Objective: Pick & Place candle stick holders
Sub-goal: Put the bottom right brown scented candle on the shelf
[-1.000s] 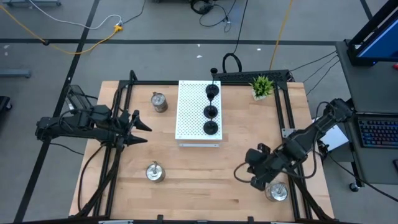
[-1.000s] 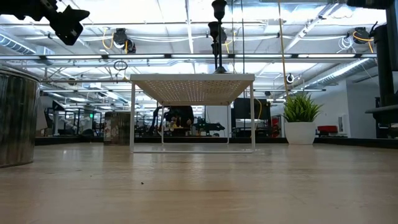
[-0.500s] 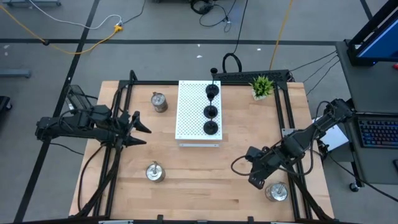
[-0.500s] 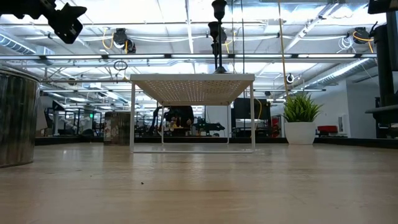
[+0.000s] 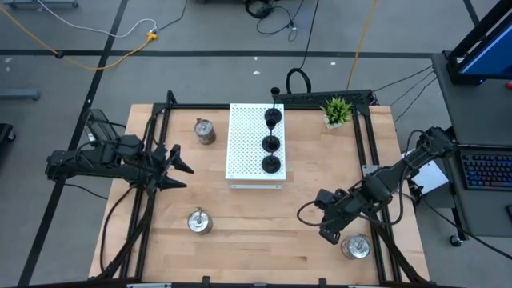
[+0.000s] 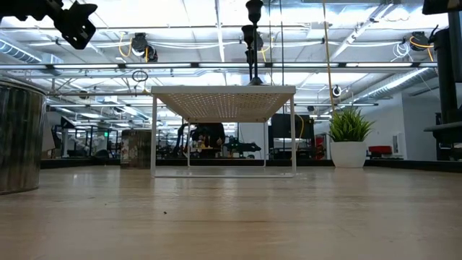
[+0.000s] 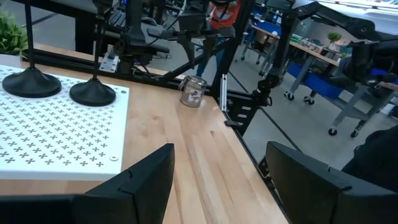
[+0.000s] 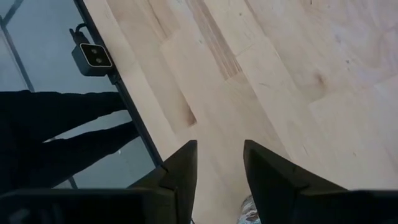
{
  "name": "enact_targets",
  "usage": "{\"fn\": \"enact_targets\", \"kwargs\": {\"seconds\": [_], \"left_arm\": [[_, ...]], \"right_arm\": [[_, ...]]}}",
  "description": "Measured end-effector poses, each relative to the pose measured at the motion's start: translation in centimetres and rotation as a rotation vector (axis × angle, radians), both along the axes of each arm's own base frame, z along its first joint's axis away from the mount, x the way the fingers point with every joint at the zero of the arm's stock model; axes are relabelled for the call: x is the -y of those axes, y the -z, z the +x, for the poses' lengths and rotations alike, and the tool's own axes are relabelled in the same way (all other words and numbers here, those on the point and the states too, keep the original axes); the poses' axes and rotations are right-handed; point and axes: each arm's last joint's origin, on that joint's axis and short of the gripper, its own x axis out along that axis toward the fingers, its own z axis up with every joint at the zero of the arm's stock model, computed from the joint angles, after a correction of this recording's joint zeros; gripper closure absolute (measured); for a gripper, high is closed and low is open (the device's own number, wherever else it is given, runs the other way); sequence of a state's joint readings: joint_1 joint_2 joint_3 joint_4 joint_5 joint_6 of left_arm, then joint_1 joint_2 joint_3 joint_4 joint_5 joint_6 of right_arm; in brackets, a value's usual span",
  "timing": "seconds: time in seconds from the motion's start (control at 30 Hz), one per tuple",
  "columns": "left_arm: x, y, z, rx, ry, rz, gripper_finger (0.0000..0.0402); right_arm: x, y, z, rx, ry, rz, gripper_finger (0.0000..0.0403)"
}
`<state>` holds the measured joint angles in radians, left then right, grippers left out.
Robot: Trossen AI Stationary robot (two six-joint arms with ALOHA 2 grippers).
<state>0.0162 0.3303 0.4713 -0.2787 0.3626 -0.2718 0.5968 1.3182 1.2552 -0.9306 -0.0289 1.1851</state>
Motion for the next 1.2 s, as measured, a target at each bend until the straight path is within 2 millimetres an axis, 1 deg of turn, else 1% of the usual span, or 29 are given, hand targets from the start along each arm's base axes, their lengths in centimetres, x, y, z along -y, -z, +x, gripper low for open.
{"fn": "enact_targets", "kwargs": {"seconds": [0.27,0.57,0.73,0.97,1.2], "left_arm": [[0.0,0.0,0.0,0.0,0.0,0.001,0.0144],[0.0,0.0,0.0,0.001,0.0,0.004,0.0144],[0.0,0.0,0.0,0.004,0.0,0.008,0.0144],[0.0,0.0,0.0,0.003,0.012,0.006,0.0144],[0.0,0.1,0.0,-0.006,0.013,0.006,0.0144]], "right_arm": [[0.0,0.0,0.1,0.023,-0.04,-0.019,0.0277],[-0.1,-0.2,0.4,0.069,-0.021,-0.018,0.0281],[0.0,-0.2,0.4,0.092,-0.004,-0.058,0.0282],[-0.8,-0.4,0.4,0.118,0.006,-0.013,0.0282],[-2.1,-0.5,-0.7,0.057,0.076,0.065,0.0282]]}}
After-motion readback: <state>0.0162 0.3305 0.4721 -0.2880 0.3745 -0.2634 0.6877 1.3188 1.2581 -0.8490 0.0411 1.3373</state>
